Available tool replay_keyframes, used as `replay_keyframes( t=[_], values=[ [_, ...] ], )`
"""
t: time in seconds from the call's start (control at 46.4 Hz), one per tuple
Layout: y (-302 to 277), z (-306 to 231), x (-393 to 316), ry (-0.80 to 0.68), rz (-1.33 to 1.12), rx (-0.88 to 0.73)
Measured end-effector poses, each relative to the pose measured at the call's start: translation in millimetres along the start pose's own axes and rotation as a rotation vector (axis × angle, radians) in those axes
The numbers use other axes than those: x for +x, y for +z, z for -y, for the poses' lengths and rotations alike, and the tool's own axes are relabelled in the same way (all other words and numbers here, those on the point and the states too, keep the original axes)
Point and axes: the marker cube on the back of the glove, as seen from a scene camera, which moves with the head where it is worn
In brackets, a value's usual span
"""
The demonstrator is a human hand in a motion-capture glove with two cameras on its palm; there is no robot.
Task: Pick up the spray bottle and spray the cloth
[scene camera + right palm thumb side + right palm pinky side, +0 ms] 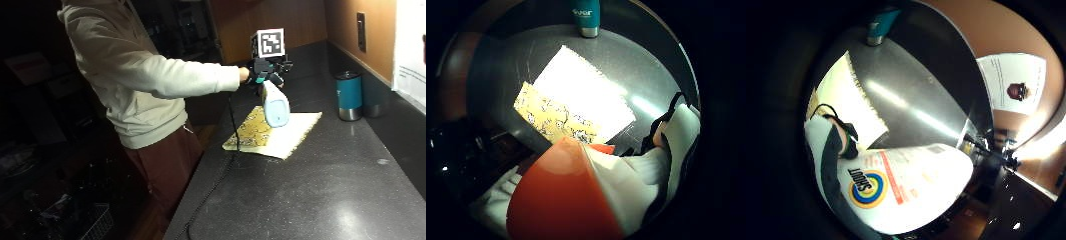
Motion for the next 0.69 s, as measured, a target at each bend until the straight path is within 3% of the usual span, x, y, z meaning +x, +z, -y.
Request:
replay_keyframes(
  t=[0.431,0.69],
  values=[
    [-20,-19,-22,-0.021,-0.043,0.044],
    [-31,-26,-31,-0.013,0.083,0.118]
  ],
)
